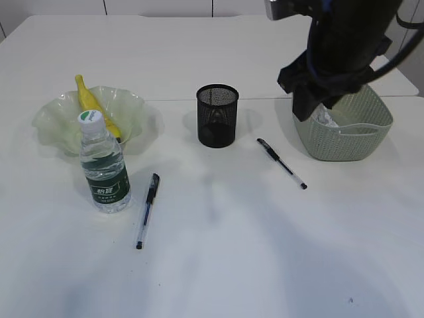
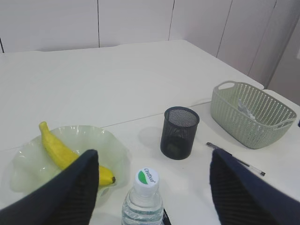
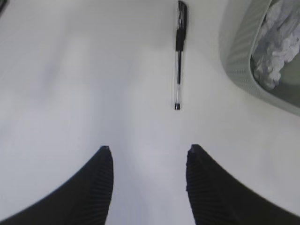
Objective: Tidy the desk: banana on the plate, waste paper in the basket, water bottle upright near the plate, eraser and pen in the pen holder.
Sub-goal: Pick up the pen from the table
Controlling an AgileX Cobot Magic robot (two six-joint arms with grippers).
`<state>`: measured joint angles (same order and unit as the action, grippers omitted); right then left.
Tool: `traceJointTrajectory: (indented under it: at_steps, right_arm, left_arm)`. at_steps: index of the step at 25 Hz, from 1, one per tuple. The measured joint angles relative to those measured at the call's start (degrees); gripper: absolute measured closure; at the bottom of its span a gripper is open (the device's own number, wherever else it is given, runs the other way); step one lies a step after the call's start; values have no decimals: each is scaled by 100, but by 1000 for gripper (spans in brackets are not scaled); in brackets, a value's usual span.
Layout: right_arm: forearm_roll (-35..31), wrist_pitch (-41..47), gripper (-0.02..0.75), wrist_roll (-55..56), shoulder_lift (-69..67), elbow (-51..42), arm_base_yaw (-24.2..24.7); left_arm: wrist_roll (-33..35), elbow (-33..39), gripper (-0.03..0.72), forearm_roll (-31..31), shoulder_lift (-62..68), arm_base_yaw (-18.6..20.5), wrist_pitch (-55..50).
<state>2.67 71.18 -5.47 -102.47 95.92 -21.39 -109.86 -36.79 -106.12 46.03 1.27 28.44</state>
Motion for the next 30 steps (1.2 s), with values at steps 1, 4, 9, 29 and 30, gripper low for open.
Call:
traceJointTrajectory:
  at_steps: [1,4,9,29,30]
  right_arm:
    - [0,0,358,-24,118,-184,0]
    - [0,0,359,-106,537,-866,0]
    - [13,-165,358,-143,1282,-1782,0]
    - [13,-374,359,-169,1591,-2133,0]
    - [13,-374,359,-169,1591,-2133,0]
  left_arm:
    - [0,0,169,0,0,0,0]
    - [0,0,169,0,0,0,0]
    - [2,0,169,0,0,0,0]
    - [-113,0,170,0,834,0,-525]
    - [-172,0,170,0,927,0,-487]
